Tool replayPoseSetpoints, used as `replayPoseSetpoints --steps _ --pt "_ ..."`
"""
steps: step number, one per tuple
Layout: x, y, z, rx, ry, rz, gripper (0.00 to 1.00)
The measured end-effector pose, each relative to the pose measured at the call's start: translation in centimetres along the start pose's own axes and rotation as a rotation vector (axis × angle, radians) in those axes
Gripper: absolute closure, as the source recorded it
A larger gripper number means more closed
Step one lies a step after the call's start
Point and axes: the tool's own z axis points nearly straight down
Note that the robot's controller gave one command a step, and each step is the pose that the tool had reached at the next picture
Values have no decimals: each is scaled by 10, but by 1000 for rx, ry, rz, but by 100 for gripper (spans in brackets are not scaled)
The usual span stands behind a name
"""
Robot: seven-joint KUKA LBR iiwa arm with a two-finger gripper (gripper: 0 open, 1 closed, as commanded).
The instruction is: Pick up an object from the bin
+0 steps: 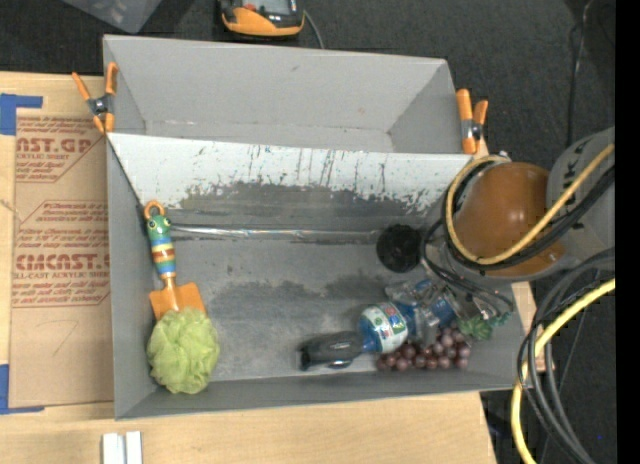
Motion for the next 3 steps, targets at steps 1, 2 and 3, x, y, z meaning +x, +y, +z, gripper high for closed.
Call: replayPoseSetpoints --steps 1,2,3 --pt "-20 6 -89 0 -2 21 100" --pt "-21 6 -79 -7 9 0 100" --pt "-24 3 -107 5 -11 -9 100"
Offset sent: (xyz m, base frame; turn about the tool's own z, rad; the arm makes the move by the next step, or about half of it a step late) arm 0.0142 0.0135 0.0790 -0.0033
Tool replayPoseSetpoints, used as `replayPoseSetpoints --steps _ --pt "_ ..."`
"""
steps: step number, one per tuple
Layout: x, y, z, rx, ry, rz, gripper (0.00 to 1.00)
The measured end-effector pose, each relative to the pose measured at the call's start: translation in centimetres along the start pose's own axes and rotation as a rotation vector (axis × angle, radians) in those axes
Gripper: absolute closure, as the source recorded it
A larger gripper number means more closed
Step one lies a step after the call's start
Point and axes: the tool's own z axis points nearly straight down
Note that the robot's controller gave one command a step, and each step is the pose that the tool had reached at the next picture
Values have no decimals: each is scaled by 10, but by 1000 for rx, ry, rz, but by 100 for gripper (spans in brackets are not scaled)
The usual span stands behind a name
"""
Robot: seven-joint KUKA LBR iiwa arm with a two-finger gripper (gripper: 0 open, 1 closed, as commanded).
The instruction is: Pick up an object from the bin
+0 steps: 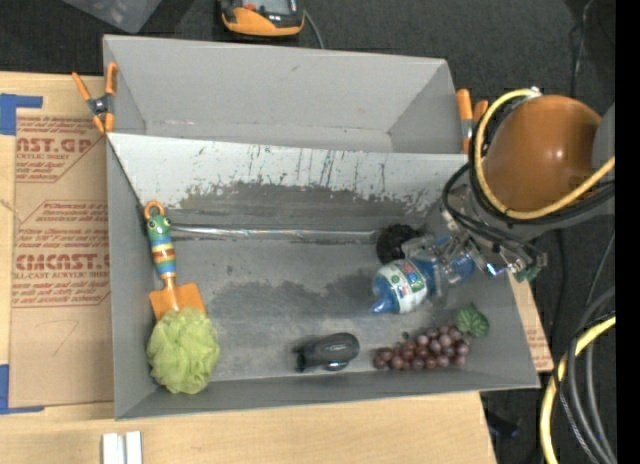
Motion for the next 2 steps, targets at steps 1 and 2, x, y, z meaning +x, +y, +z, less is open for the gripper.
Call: replayPoseSetpoints --steps 1,2 --pt "10 -9 66 -15 23 32 100" --pt "0 -8 -195 8 -13 -11 100"
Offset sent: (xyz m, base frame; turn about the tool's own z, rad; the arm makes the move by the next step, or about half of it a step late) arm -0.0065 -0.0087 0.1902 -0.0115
